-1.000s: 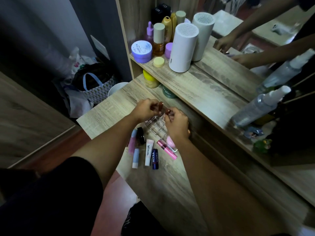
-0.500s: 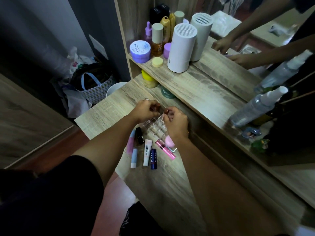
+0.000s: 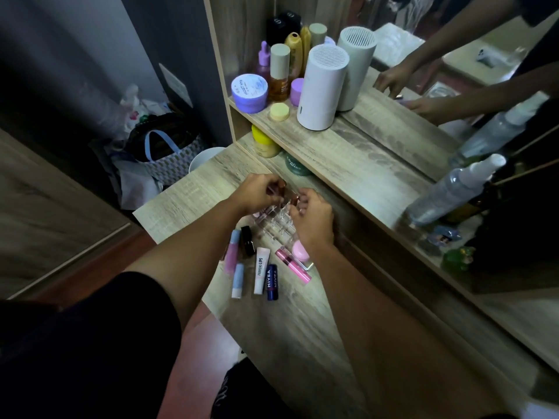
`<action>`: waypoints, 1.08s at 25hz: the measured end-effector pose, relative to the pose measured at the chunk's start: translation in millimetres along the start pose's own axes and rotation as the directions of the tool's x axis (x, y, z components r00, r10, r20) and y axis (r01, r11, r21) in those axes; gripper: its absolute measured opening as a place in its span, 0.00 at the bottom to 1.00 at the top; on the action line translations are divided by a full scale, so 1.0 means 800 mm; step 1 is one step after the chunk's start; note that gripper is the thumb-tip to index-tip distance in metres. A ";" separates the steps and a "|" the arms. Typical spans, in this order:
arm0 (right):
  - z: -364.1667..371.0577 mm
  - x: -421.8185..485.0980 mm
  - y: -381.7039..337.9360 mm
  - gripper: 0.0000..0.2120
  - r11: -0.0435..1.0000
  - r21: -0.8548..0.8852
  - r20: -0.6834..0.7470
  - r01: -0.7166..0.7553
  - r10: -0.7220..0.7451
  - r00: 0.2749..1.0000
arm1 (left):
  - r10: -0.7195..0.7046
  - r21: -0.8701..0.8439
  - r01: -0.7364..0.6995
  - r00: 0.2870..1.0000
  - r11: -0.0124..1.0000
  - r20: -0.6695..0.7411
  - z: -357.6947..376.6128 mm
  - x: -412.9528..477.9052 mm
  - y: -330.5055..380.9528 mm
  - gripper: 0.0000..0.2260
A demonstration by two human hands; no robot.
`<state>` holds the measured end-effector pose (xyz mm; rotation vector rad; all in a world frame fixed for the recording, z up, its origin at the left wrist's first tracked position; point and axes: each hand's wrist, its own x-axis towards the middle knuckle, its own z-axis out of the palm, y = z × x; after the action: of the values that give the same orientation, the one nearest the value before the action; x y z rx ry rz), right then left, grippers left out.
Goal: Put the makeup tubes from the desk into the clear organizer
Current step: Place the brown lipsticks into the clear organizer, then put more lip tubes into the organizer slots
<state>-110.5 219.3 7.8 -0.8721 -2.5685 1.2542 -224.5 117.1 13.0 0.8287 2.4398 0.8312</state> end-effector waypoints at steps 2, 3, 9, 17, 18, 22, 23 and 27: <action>-0.003 -0.003 -0.003 0.21 1.000 -0.018 -0.008 -0.006 0.006 1.000 | -0.004 -0.012 0.004 1.000 1.000 -0.010 -0.004 -0.004 0.000 0.17; -0.005 -0.007 -0.005 0.23 1.000 -0.016 -0.019 -0.012 0.012 1.000 | -0.009 -0.019 0.009 1.000 1.000 -0.013 -0.006 -0.008 -0.001 0.17; 0.010 -0.072 -0.008 0.14 0.990 -0.100 -0.171 0.096 -0.112 0.979 | -0.068 0.049 0.072 0.995 0.996 -0.078 -0.045 -0.052 -0.026 0.14; 0.071 -0.091 -0.011 0.09 0.952 -0.225 0.338 0.209 -0.125 0.933 | -0.246 0.101 0.250 0.968 0.963 -0.047 -0.047 -0.152 -0.095 0.07; 0.077 -0.088 -0.016 0.09 0.953 -0.227 0.344 0.201 -0.114 0.932 | -0.275 0.096 0.277 0.961 0.956 -0.031 -0.040 -0.157 -0.101 0.07; 0.098 -0.067 -0.029 0.09 0.952 -0.258 0.383 0.167 -0.058 0.922 | -0.373 0.046 0.373 0.928 0.927 -0.009 -0.008 -0.162 -0.112 0.08; 0.103 -0.063 -0.030 0.09 0.954 -0.255 0.389 0.157 -0.047 0.920 | -0.394 0.017 0.394 0.919 0.919 -0.016 -0.001 -0.161 -0.113 0.08; 0.116 -0.059 -0.029 0.09 0.951 -0.284 0.386 0.125 -0.006 0.922 | -0.439 -0.087 0.435 0.897 0.896 -0.041 0.012 -0.158 -0.120 0.09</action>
<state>-116.8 119.2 -28.0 -0.6256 -3.1360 1.1187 -165.3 -23.3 -31.7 0.2064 2.4863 0.7725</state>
